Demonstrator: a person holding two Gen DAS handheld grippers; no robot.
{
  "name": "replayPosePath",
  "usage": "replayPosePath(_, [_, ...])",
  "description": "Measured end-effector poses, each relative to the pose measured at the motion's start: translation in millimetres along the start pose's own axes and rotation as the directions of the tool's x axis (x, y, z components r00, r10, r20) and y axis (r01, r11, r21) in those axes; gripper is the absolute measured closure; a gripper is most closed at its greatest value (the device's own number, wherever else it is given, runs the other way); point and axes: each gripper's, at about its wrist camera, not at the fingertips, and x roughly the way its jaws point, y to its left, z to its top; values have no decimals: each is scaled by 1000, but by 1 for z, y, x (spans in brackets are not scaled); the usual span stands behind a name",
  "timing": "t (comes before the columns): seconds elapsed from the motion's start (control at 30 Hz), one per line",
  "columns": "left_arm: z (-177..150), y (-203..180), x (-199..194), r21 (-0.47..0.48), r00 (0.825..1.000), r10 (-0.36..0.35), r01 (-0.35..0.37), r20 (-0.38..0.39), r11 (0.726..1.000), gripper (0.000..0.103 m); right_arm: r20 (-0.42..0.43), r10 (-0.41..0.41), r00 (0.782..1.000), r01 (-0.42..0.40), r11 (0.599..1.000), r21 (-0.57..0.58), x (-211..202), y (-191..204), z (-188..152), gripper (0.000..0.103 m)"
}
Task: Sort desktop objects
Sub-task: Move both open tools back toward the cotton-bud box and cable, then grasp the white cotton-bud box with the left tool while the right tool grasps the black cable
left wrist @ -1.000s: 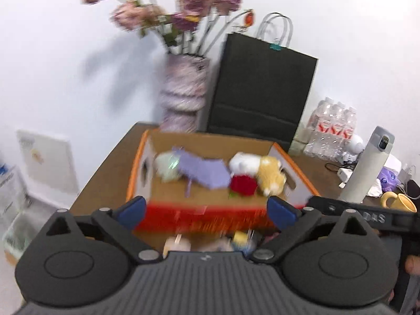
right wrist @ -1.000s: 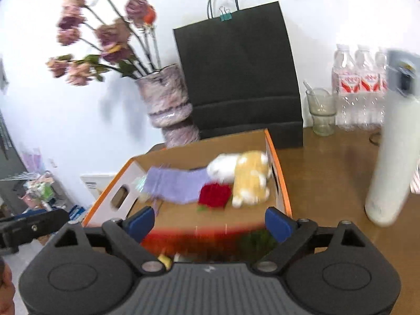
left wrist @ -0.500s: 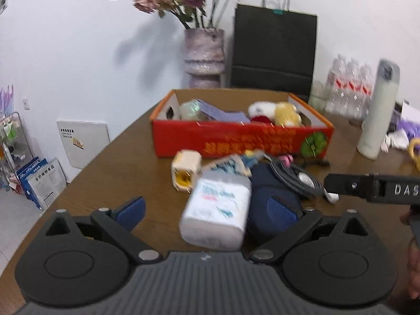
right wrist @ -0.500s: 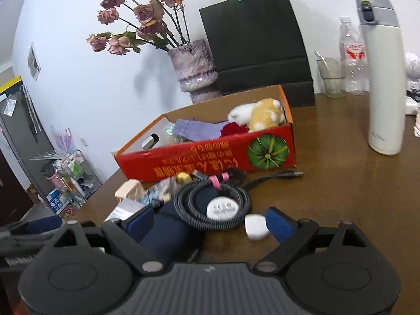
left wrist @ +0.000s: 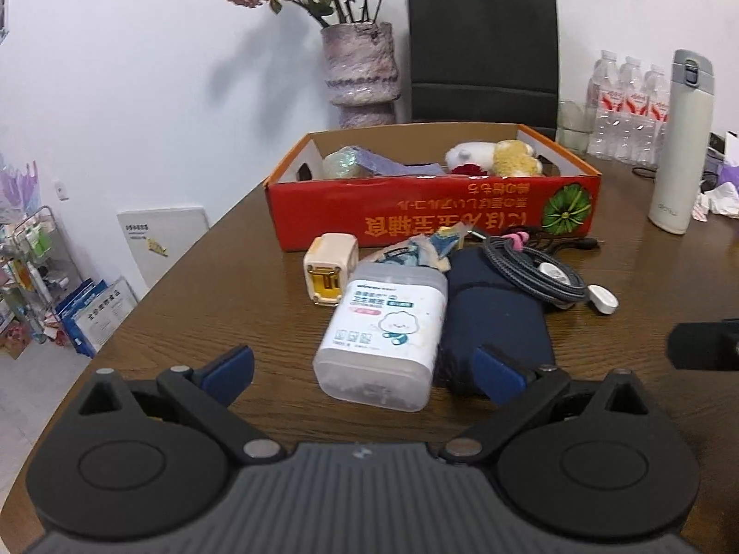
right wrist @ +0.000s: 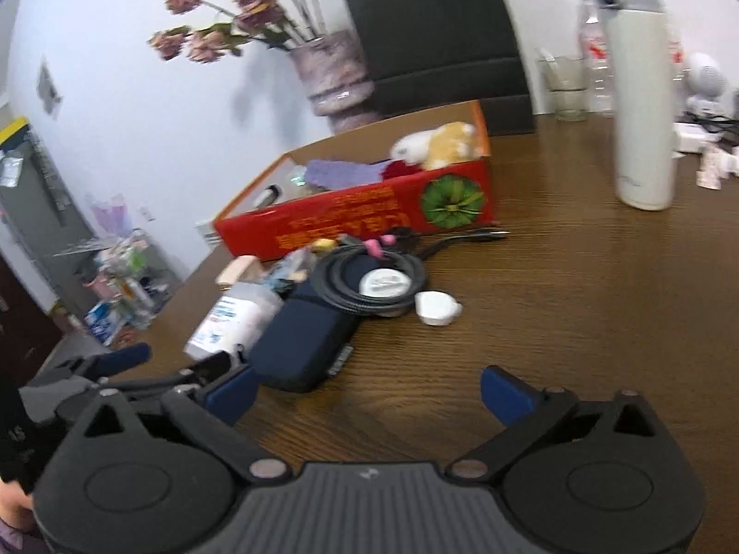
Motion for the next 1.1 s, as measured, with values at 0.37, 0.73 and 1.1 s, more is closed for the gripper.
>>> replayPosePath(0.37, [3, -4, 14, -15, 998, 59, -59, -10, 998, 0, 126, -129, 984, 133, 991, -25, 17, -10, -2, 0])
replayPosePath(0.73, [2, 1, 17, -7, 998, 64, -64, -17, 998, 0, 127, -187, 974, 196, 978, -65, 30, -5, -11, 0])
replayPosePath(1.1, [2, 4, 19, 21, 999, 36, -36, -10, 999, 0, 147, -166, 975, 173, 984, -33, 29, -10, -14, 0])
